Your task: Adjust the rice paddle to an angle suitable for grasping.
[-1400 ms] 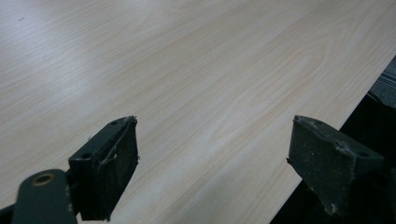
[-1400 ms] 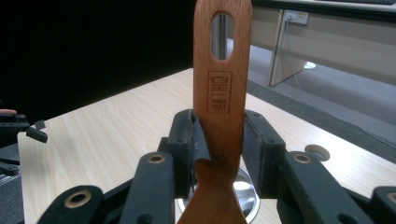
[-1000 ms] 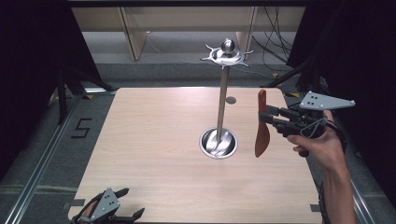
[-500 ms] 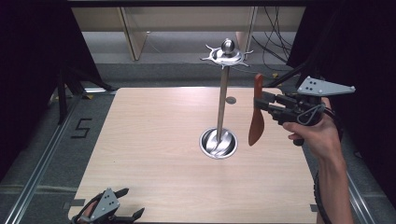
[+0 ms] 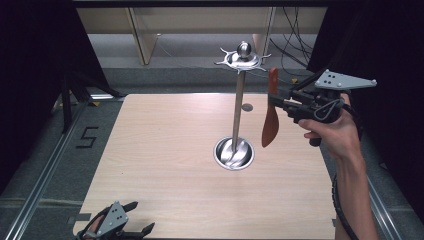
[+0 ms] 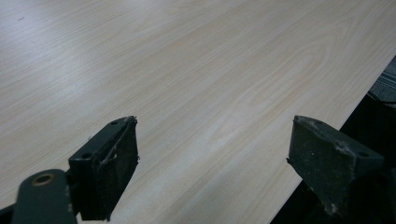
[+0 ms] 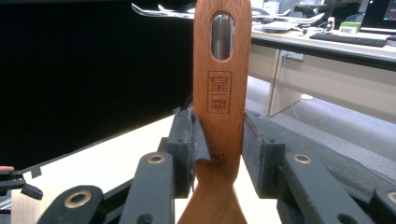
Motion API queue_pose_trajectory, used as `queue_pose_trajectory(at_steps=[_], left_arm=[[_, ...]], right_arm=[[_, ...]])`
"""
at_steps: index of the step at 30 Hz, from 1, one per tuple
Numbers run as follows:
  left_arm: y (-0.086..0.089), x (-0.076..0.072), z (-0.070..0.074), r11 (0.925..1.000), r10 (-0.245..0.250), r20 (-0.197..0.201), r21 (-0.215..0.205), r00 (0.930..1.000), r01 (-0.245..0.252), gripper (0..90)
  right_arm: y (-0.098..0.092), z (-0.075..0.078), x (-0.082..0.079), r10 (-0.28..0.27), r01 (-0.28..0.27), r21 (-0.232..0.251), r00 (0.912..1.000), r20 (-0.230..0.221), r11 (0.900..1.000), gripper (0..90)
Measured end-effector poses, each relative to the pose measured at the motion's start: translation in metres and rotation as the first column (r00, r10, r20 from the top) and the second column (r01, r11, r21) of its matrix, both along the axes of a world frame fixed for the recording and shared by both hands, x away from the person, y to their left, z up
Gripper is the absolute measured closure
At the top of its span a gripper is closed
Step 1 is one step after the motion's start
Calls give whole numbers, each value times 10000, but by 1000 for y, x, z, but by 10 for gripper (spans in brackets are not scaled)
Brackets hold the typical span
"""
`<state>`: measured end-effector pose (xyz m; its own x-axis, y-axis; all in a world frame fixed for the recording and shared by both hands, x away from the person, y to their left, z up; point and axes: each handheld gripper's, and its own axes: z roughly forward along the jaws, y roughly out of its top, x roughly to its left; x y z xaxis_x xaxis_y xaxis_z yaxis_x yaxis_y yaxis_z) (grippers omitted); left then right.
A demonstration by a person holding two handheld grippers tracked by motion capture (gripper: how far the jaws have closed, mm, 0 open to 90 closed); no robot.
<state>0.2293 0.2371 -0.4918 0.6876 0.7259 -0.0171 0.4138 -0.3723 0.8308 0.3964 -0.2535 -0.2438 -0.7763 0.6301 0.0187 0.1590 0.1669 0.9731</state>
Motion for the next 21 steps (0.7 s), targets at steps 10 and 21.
queue_pose_trajectory(at_steps=[10, 21], left_arm=[[2, 1, 1, 9996, -206, 164, 187, 9997, 203, 153], [1, 0, 1, 10000, -65, 3, 15, 10000, 65, 153]], right_arm=[[9, 3, 12, 42, -43, -37, 9996, -270, 10000, 672], [13, -1, 18, 75, -71, 92, 9989, -454, 9999, 669]])
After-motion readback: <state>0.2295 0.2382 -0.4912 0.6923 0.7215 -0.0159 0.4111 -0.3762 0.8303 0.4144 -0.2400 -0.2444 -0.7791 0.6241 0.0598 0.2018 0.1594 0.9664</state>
